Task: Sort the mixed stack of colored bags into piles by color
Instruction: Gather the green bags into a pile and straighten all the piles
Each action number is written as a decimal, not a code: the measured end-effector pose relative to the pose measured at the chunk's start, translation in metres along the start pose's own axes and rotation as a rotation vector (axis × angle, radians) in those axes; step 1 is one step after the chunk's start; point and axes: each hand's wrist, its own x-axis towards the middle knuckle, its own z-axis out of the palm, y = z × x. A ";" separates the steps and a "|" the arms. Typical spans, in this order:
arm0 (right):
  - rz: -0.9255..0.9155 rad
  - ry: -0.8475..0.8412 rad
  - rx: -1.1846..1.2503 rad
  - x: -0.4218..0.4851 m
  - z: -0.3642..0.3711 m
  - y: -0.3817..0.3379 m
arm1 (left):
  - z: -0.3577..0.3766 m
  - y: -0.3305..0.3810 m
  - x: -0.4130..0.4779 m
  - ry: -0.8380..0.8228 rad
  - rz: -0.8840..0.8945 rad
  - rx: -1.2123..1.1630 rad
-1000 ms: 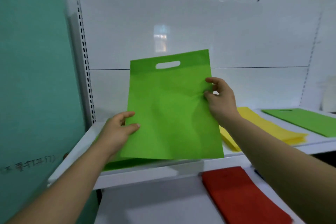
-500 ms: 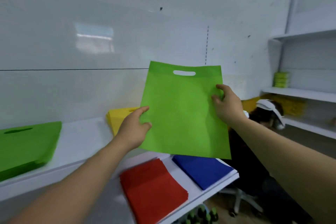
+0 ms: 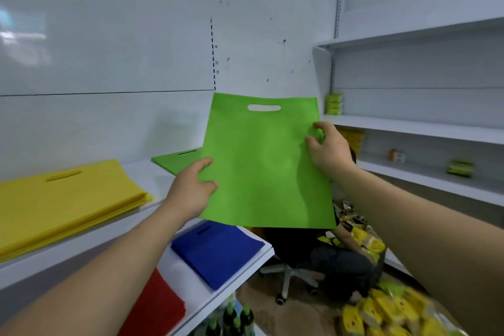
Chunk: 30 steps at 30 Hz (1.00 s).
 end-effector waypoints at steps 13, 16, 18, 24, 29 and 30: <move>-0.062 -0.139 -0.010 0.130 0.139 0.018 | 0.019 -0.060 0.120 0.096 -0.167 0.058; -0.083 -0.195 0.007 0.156 0.179 0.022 | 0.022 -0.073 0.135 0.104 -0.230 0.091; -0.095 -0.247 0.003 0.168 0.203 0.024 | 0.023 -0.079 0.139 0.091 -0.263 0.179; -0.198 -0.434 -0.010 0.200 0.266 0.023 | 0.027 -0.088 0.149 0.086 -0.357 0.395; -0.298 -0.647 -0.074 0.227 0.309 0.027 | 0.036 -0.102 0.156 0.079 -0.473 0.506; -0.309 -0.712 -0.108 0.233 0.315 0.029 | 0.038 -0.103 0.156 0.073 -0.479 0.527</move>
